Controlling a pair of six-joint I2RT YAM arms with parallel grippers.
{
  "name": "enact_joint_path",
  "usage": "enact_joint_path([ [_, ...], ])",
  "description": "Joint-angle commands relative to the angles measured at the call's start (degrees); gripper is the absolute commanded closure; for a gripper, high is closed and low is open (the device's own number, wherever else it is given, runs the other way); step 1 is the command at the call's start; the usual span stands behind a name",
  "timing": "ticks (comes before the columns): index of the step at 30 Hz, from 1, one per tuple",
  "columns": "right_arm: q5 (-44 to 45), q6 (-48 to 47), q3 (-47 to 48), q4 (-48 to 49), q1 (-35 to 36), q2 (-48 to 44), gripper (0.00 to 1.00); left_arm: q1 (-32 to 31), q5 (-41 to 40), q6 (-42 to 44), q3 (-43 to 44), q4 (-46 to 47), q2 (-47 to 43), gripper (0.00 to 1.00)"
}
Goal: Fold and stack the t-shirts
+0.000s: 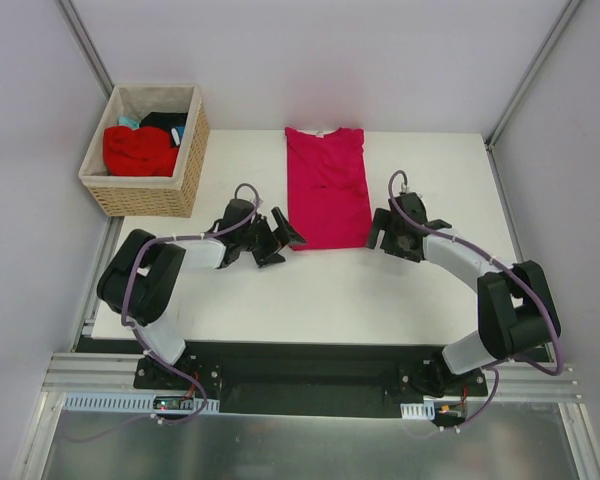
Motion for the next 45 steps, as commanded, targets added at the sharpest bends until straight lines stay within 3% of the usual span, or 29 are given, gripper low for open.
enact_joint_path([
  [1,-0.6,0.4,1.0,1.1,-1.6,-2.6,0.03,2.8,-3.4,3.1,0.2,-2.8,-1.5,0.01],
  [5,-3.3,1.8,1.0,3.0,-3.3,-2.0,0.03,4.4,-1.6,3.2,0.6,-0.1,1.5,0.1],
  [9,-4.3,2.4,1.6,4.3,-4.2,-1.5,0.03,5.1,0.8,1.4,0.9,3.7,4.4,0.29],
  [15,-4.9,3.1,2.6,5.4,-5.5,-0.1,0.02,5.1,2.1,-1.1,0.3,8.0,7.7,0.48],
  [24,-8.2,5.3,2.1,8.9,-7.5,3.2,0.02,5.1,2.2,-1.4,0.5,9.1,9.4,0.58],
  [28,-12.4,6.8,0.5,13.3,-8.5,4.9,0.01,5.1,2.3,-1.9,0.9,9.5,10.1,0.73],
  [45,-15.9,7.1,1.2,14.5,-8.8,9.1,0.01,4.8,3.3,-3.7,2.9,11.5,13.0,0.74],
])
